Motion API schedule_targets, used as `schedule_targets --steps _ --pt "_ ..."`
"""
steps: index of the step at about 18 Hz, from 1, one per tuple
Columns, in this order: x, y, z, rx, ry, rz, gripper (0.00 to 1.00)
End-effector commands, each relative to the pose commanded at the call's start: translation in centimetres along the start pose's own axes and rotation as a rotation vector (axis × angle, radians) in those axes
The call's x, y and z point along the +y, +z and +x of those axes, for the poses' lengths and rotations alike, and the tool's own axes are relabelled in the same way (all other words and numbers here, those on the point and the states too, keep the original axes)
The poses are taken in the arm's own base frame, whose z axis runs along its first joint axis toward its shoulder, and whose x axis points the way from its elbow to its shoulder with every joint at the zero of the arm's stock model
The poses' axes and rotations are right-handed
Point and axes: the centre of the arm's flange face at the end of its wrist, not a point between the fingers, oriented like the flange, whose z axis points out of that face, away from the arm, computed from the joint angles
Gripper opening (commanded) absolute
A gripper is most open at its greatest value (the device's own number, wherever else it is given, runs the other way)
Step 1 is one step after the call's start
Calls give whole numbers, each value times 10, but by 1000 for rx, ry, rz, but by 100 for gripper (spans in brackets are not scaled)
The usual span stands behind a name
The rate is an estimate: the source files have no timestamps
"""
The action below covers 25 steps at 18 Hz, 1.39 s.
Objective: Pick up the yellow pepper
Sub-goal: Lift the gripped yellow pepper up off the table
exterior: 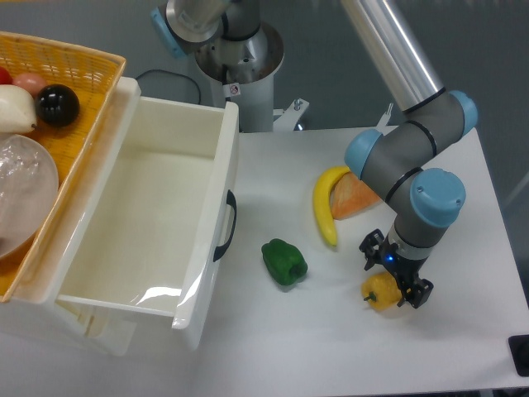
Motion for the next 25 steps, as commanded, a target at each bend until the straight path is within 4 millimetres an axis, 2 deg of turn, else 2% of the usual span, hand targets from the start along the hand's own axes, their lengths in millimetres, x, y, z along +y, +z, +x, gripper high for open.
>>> schedule_targets --steps 2,7,14,25 --pt "-7 3 2 3 9 -2 96" --pt "-9 1 2 -1 13 -2 96" --pt "-10 -1 -4 -12 16 -2 97" --pt "-4 8 -11 -6 38 -17 97"
